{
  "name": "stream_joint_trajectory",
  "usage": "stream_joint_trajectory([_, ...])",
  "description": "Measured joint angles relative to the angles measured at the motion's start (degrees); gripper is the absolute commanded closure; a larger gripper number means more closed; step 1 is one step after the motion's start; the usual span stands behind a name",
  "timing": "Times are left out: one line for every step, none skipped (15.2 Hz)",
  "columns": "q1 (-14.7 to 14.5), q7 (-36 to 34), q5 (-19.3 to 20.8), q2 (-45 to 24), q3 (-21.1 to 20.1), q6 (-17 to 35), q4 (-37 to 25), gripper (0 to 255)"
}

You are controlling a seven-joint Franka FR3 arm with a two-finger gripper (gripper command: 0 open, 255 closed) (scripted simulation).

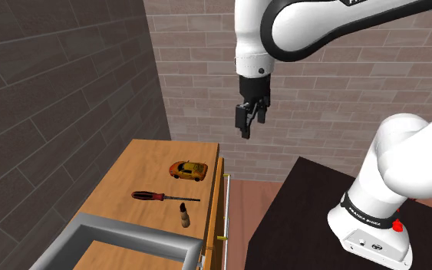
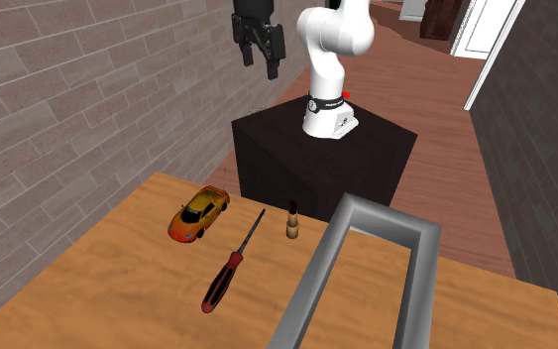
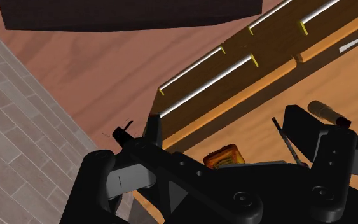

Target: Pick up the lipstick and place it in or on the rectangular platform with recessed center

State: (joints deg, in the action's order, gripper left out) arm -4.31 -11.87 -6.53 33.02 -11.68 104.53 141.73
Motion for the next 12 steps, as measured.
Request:
stream_joint_trajectory([-0.38, -0.74, -0.43, -1.1, -0.86, 1.53, 0.2, 0])
stream_joint_trajectory([-0.8, -1.69, -0.86, -2.46, -1.91, 3.08, 0.16, 0])
stream_joint_trajectory([-1.1, -2.49, -1.12, -3.89, -2.78, 4.28, -0.31, 0])
stream_joint_trajectory([-1.51, -3.6, -1.49, -5.53, -3.94, 5.9, -0.57, 0])
stream_joint_trajectory([-1.74, -4.25, -1.61, -6.8, -4.68, 7.19, -0.78, 0])
stream_joint_trajectory([-2.03, -5.28, -1.73, -8.68, -5.75, 8.72, -1.37, 0])
stream_joint_trajectory([-2.31, -6.42, -1.77, -10.58, -6.86, 10.29, -1.92, 0])
stream_joint_trajectory([-2.32, -6.98, -1.55, -12.41, -7.5, 11.78, -2.46, 0])
stream_joint_trajectory([-2.58, -7.85, -1.51, -13.65, -8.29, 12.87, -2.84, 0])
stream_joint_trajectory([-2.89, -9.08, -1.32, -15.4, -9.37, 14.14, -3.53, 0])
stream_joint_trajectory([-3.09, -10.48, -0.88, -17.76, -10.51, 15.71, -4.51, 0])
stream_joint_trajectory([-3.36, -11.8, -0.46, -19.65, -11.51, 17.06, -5.2, 0])
